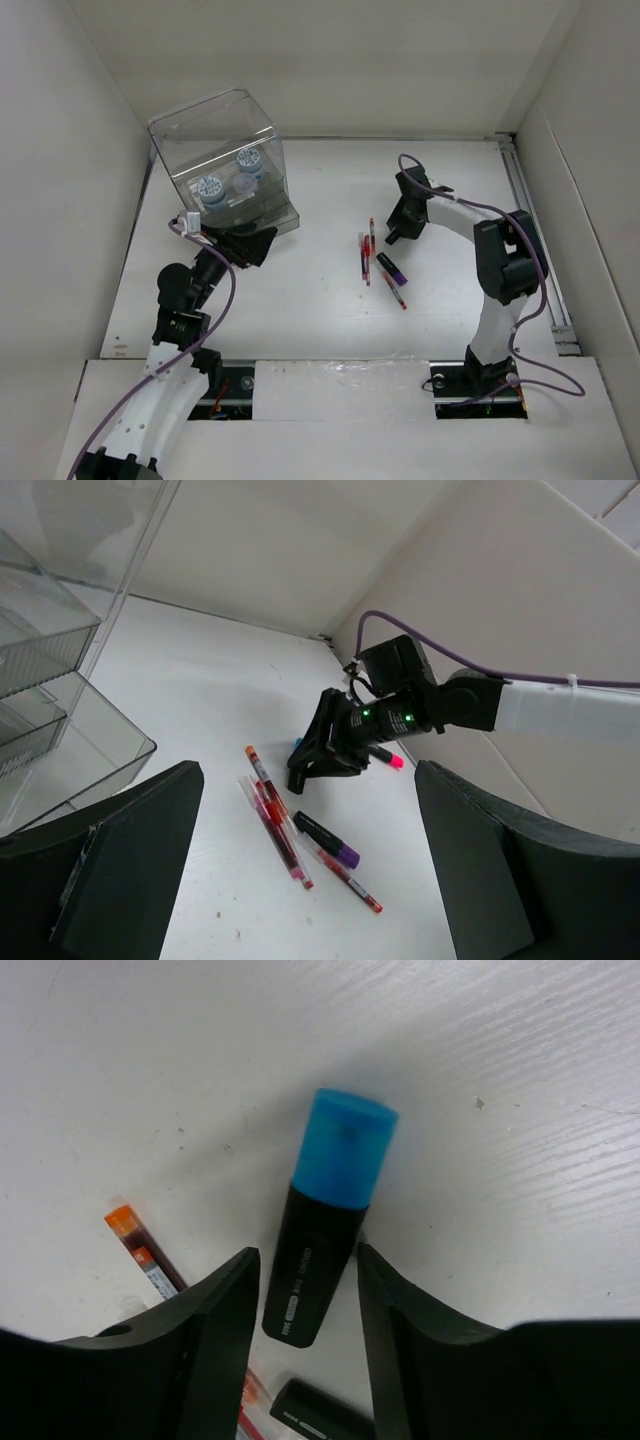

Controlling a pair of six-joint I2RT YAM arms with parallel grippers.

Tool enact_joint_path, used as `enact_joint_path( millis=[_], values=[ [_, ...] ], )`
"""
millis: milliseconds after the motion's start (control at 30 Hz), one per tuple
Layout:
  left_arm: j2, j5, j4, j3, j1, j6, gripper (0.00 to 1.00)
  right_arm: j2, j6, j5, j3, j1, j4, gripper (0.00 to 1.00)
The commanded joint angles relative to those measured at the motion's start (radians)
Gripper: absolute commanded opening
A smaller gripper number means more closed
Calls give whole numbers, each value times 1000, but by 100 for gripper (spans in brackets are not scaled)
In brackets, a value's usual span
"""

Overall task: Sort the stationery into containers
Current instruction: Pick up the pen from the center of the board, then place the pen in the drawer.

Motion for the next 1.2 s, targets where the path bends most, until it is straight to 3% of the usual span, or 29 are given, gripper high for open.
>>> enact_joint_path(
  millis=[0, 233, 300, 367, 533, 700, 933, 1033, 1167],
  values=[
    [-30, -13, 22, 51, -8, 16, 84, 24, -7, 53, 65, 15, -61, 48],
    [-65, -36, -1, 51, -17, 25, 84, 44, -16, 84, 88, 35, -96, 26],
    [-65, -36, -1, 51, -26, 25, 84, 30, -16, 84, 59, 35, -75, 12],
    [-65, -36, -1, 51, -26, 25, 84, -2, -16, 110, 43, 35, -47, 7],
    [-65, -36, -1, 51, -26, 25, 84, -165, -16, 116, 39, 69, -24, 6],
    [-65, -48, 9, 51, -26, 25, 84, -222, -16, -64, 117, 231, 53, 6],
    [-143, -131, -13, 21, -26, 25, 84, -49, 76, -385, 315, 420, 286, 6],
    [-171, -159, -22, 12, -26, 25, 84, 46, 164, -505, 391, 430, 379, 6],
    [-182, -168, -22, 12, -26, 25, 84, 129, 281, -553, 427, 439, 504, 6]
  ],
)
